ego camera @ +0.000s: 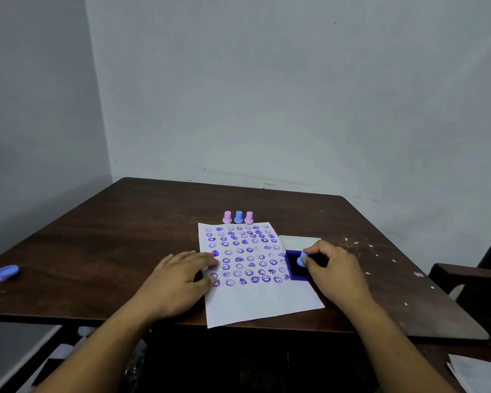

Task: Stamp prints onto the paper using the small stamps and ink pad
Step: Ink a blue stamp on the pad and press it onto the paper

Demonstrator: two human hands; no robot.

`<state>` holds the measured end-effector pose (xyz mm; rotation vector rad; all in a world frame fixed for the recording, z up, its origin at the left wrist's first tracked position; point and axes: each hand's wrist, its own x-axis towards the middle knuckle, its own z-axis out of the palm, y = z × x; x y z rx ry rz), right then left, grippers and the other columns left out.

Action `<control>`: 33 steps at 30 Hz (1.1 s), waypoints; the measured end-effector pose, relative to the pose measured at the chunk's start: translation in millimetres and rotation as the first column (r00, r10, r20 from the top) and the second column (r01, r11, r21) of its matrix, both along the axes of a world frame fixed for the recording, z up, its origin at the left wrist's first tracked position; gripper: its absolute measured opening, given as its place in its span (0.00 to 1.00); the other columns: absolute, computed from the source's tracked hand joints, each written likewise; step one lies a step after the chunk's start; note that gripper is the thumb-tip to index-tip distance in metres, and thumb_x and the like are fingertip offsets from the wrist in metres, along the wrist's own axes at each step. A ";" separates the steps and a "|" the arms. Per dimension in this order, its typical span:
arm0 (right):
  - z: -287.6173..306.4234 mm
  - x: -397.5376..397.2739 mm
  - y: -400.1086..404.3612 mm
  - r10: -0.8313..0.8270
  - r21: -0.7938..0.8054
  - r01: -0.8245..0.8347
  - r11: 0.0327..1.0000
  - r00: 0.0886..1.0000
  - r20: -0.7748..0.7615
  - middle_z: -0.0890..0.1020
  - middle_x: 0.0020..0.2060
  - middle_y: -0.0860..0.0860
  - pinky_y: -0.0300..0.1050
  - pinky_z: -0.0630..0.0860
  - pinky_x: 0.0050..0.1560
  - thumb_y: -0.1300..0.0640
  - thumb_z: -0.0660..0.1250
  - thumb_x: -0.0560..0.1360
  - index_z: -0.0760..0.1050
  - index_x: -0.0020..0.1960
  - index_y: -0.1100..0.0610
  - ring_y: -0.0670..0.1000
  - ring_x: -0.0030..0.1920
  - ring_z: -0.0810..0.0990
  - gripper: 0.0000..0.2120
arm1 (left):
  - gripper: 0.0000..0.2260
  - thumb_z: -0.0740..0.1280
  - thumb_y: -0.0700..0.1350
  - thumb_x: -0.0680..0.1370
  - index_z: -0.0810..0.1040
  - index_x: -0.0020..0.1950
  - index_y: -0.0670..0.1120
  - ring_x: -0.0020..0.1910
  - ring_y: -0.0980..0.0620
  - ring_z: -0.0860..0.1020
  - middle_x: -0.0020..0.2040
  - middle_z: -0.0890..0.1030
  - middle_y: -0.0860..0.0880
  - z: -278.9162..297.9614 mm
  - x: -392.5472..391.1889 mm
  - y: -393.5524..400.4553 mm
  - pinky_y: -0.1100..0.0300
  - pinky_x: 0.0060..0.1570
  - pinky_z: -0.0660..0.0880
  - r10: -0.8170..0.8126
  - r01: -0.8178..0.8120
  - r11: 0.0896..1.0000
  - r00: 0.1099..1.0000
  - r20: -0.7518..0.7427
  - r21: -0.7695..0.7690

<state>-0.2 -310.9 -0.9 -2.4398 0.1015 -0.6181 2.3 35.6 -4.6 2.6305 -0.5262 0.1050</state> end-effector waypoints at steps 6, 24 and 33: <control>2.5 -5.6 3.3 0.014 -0.020 -0.013 1.000 0.999 0.030 0.82 0.47 0.44 0.37 0.76 0.39 0.49 0.76 0.78 0.81 0.48 0.40 0.45 0.47 0.82 0.05 | 0.17 0.58 0.56 0.82 0.69 0.71 0.67 0.77 0.61 0.57 0.75 0.65 0.68 -3.6 4.6 1.9 0.50 0.77 0.53 0.003 -0.003 1.000 1.000 -0.009 -0.026; -2.2 -37.7 142.8 0.449 0.249 -0.449 0.858 0.892 0.060 0.87 0.44 0.33 0.39 0.83 0.52 0.53 0.77 0.76 0.80 0.50 0.37 0.37 0.46 0.87 0.12 | 0.18 0.57 0.53 0.82 0.70 0.71 0.64 0.76 0.61 0.59 0.74 0.67 0.66 -6.2 4.2 0.3 0.50 0.76 0.54 0.037 -0.036 0.999 0.999 0.035 -0.031; -5.2 -42.7 141.2 0.460 0.162 -0.465 0.871 0.885 0.068 0.87 0.44 0.33 0.45 0.84 0.55 0.53 0.76 0.76 0.79 0.43 0.32 0.38 0.48 0.87 0.15 | 0.19 0.58 0.50 0.81 0.71 0.71 0.63 0.76 0.59 0.60 0.74 0.68 0.64 -1.5 1.3 -1.1 0.48 0.76 0.54 0.029 -0.028 0.999 0.999 0.024 -0.029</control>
